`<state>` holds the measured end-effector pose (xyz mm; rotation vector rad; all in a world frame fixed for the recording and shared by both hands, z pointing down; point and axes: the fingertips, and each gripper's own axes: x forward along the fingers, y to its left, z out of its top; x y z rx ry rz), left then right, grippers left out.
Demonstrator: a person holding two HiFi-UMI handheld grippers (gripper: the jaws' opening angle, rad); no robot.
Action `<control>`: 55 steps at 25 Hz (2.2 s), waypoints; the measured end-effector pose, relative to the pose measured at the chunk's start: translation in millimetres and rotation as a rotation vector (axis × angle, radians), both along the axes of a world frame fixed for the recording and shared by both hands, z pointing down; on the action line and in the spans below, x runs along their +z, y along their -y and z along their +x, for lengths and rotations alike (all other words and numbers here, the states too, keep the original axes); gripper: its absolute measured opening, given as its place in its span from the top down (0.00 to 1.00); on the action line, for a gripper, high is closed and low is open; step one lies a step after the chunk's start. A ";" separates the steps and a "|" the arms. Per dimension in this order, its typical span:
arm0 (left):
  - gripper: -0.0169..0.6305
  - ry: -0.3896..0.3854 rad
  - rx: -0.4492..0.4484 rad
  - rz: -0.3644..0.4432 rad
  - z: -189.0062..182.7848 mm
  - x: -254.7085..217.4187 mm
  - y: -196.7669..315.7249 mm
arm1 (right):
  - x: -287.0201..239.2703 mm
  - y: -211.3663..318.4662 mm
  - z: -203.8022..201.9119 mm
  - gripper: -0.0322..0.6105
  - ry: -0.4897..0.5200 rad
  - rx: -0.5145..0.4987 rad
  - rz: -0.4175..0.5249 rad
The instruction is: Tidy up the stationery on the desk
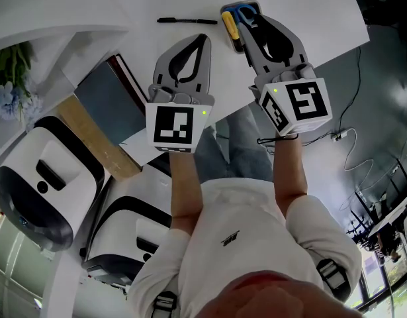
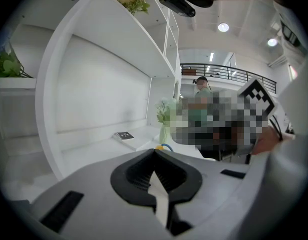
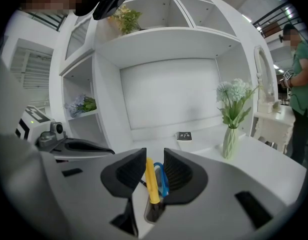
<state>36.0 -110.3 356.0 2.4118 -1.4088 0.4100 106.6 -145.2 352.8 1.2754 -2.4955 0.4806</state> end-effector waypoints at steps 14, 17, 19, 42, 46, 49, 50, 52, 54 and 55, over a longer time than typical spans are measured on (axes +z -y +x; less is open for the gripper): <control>0.97 -0.015 -0.120 -0.013 -41.8 11.5 -2.2 | 2.9 -9.1 -76.8 0.83 -0.032 -0.210 0.020; 0.97 -0.016 -0.157 -0.019 -56.5 17.6 -2.9 | 13.2 -10.0 -99.3 0.83 -0.052 -0.272 0.010; 0.97 -0.019 -0.184 -0.024 -66.9 22.2 -3.4 | 21.5 -10.3 -113.5 0.83 -0.068 -0.310 -0.001; 0.97 -0.050 -0.377 -0.052 -126.1 59.7 4.0 | 134.7 5.6 -174.5 0.82 -0.447 -0.567 -0.151; 0.97 -0.053 -0.398 -0.052 -129.2 60.0 5.0 | 145.2 7.2 -181.3 0.82 -0.500 -0.599 -0.164; 0.97 -0.056 -0.415 -0.051 -132.2 60.4 5.5 | 152.3 9.6 -184.5 0.82 -0.523 -0.611 -0.173; 0.97 -0.056 -0.420 -0.052 -133.6 60.9 5.6 | 153.7 11.0 -184.7 0.82 -0.528 -0.609 -0.172; 0.97 -0.056 -0.432 -0.052 -137.2 62.0 5.4 | 157.8 13.4 -183.6 0.82 -0.544 -0.610 -0.174; 0.97 -0.056 -0.444 -0.053 -140.3 62.7 4.9 | 163.0 14.8 -181.3 0.82 -0.555 -0.619 -0.183; 0.97 -0.056 -0.448 -0.053 -141.3 63.1 4.6 | 165.3 15.0 -180.5 0.81 -0.555 -0.626 -0.188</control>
